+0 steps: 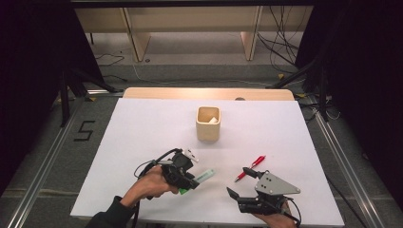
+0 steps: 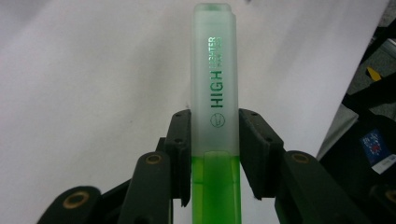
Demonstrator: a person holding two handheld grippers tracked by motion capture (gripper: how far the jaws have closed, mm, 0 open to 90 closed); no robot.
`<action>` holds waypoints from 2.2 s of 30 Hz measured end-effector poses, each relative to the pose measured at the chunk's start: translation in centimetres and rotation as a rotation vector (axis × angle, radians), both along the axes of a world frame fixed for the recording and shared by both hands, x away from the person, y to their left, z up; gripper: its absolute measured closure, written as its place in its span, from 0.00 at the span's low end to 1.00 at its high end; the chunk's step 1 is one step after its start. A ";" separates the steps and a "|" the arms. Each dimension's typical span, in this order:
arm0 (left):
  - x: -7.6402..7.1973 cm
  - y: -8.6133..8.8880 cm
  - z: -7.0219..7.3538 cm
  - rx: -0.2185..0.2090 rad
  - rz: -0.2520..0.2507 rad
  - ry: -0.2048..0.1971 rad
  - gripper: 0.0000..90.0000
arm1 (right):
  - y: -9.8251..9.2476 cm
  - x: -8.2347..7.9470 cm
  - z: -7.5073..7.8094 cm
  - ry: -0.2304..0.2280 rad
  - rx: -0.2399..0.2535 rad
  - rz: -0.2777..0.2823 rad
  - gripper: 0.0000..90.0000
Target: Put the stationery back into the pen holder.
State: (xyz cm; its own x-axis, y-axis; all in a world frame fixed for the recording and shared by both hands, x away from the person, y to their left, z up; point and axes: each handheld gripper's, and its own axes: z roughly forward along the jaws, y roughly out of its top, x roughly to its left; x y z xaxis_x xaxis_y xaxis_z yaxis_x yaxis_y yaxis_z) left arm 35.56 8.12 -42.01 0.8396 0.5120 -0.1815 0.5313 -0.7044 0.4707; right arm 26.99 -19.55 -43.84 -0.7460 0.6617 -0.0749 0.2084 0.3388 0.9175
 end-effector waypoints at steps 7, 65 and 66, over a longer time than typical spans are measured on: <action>0.2 1.6 1.2 -0.023 -0.003 -0.003 0.73 | 2.0 -0.7 0.4 -0.111 -0.122 0.049 0.23; -0.5 0.6 1.7 -0.028 -0.104 0.050 0.73 | 12.4 -1.4 -4.7 -0.862 -0.941 0.154 0.66; -0.6 0.6 1.7 -0.025 -0.106 0.051 0.73 | 12.4 -1.5 -4.8 -0.851 -0.943 0.148 0.67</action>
